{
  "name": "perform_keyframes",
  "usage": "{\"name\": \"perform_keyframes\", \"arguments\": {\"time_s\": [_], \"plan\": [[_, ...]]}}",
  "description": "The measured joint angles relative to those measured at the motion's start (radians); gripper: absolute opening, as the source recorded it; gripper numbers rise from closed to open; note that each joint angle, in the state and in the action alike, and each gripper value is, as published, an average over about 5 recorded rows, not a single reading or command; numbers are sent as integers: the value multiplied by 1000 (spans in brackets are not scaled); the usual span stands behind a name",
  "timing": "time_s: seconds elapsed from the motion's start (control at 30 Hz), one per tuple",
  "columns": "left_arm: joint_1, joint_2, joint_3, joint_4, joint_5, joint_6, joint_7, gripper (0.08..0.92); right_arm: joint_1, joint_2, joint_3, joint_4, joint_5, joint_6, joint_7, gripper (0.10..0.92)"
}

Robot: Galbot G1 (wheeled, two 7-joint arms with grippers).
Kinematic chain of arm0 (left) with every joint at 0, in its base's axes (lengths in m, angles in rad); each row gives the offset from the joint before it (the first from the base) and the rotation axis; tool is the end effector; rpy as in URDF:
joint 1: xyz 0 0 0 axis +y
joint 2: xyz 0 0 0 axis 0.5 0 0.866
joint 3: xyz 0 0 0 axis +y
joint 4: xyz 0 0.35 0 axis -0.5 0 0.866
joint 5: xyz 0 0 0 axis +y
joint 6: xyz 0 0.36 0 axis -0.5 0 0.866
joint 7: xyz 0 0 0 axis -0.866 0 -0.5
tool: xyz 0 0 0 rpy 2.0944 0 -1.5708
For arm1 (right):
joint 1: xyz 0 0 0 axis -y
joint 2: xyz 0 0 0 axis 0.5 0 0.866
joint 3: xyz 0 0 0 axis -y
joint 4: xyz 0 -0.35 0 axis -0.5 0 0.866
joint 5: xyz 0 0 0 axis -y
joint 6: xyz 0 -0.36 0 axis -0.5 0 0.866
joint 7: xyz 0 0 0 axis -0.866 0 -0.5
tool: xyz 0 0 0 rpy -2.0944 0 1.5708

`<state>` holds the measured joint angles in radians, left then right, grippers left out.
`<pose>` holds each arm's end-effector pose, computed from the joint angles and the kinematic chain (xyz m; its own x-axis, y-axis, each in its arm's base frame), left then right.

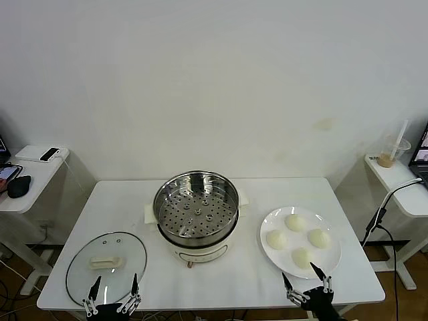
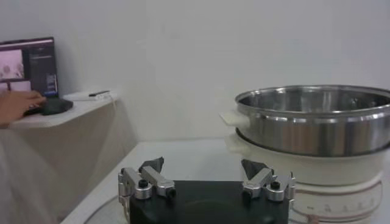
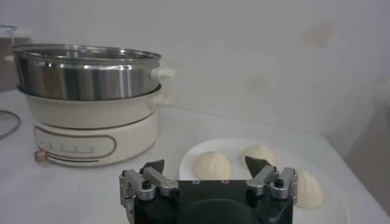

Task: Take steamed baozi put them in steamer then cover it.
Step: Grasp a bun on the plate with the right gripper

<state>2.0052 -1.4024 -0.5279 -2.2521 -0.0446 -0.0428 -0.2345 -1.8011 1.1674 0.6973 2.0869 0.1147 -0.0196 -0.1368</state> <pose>0.0616 0.0219 -0.2985 -0.9679 -0.1272 0.2169 -0.1050 0.9883 0.1107 0.1309 -0.1174 -0.3112 -0.9466 -0.1781 0.2688 -0.2497 0.9324 -0.2613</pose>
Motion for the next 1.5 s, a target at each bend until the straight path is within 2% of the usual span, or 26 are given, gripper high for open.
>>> {"name": "perform_keyframes", "arguments": {"time_s": [0.23, 0.43, 0.67, 0.9, 1.2, 1.5], "plan": [[-14, -4, 10, -14, 14, 28, 29, 823, 85, -96, 67, -32, -113, -44, -41, 823], [-33, -6, 10, -23, 38, 45, 61, 823, 219, -227, 80, -105, -247, -83, -131, 823], [-60, -16, 14, -16, 69, 59, 89, 823, 448, -404, -27, -240, -356, -107, -308, 823], [-77, -25, 11, 1, 84, 64, 100, 823, 791, -536, -303, -415, -371, -120, -532, 823], [-102, -32, 1, 11, 90, 71, 106, 823, 1243, -558, -744, -641, -342, -97, -752, 823], [-116, -37, -8, 14, 94, 70, 111, 823, 1497, -479, -1030, -829, -348, -83, -857, 823]]}}
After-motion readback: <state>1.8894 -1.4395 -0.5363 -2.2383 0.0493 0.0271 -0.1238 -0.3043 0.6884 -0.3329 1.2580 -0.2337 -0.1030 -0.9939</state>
